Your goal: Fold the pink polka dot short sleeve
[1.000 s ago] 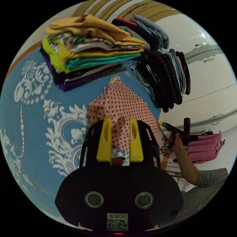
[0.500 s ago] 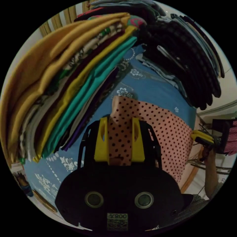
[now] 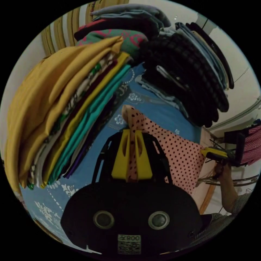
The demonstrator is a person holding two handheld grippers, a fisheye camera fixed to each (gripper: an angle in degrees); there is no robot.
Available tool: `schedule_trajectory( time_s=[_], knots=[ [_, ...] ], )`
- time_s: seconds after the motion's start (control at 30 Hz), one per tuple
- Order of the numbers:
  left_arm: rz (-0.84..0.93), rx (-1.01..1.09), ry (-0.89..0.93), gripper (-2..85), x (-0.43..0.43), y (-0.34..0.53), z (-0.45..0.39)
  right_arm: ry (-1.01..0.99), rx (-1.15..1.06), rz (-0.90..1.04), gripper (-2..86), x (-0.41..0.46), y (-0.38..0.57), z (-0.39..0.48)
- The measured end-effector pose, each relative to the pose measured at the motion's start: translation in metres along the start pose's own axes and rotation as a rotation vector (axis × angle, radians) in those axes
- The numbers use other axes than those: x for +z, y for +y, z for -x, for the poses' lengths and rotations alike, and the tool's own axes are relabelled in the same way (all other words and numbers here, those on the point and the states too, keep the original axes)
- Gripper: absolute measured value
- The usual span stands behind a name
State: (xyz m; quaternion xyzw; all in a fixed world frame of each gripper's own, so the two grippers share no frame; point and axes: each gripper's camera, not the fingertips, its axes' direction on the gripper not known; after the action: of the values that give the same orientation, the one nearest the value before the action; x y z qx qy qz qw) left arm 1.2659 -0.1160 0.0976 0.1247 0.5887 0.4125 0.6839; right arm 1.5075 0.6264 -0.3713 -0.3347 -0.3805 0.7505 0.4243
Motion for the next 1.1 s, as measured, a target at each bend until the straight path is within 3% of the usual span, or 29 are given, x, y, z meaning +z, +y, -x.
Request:
schedule_trajectory(
  time_s=[0.13, 0.3, 0.47, 0.63, 0.73, 0.83, 0.93, 1.1],
  knots=[
    [-0.039, 0.064, 0.003, 3.6, -0.025, -0.008, -0.018, 0.017, 0.021, -0.072, 2.2, -0.014, -0.006, 0.002],
    [0.013, 0.009, -0.01, 6.7, -0.035, 0.006, -0.016, 0.034, 0.066, 0.006, 2.2, 0.024, -0.014, -0.003],
    [-0.105, -0.112, 0.114, 8.7, -0.088, 0.06, 0.014, -0.065, 0.175, -0.075, 2.3, 0.043, -0.009, -0.007],
    [-0.14, -0.093, 0.25, 7.3, -0.13, 0.136, 0.008, -0.051, 0.239, -0.173, 1.4, 0.059, 0.009, 0.02],
    [-0.105, -0.11, 0.225, 5.6, -0.143, 0.179, -0.005, -0.032, 0.078, -0.15, 0.6, 0.084, 0.015, 0.08],
    [0.04, -0.125, 0.171, 3.2, -0.143, 0.2, -0.013, 0.061, -0.072, -0.067, 0.3, 0.132, 0.017, 0.145],
    [0.031, -0.056, 0.096, 2.0, -0.17, 0.214, -0.024, 0.186, -0.143, 0.056, 0.1, 0.194, 0.017, 0.182],
    [0.039, -0.061, 0.081, 1.2, -0.216, 0.232, -0.027, 0.273, -0.236, -0.008, 0.0, 0.244, 0.026, 0.233]
  ],
)
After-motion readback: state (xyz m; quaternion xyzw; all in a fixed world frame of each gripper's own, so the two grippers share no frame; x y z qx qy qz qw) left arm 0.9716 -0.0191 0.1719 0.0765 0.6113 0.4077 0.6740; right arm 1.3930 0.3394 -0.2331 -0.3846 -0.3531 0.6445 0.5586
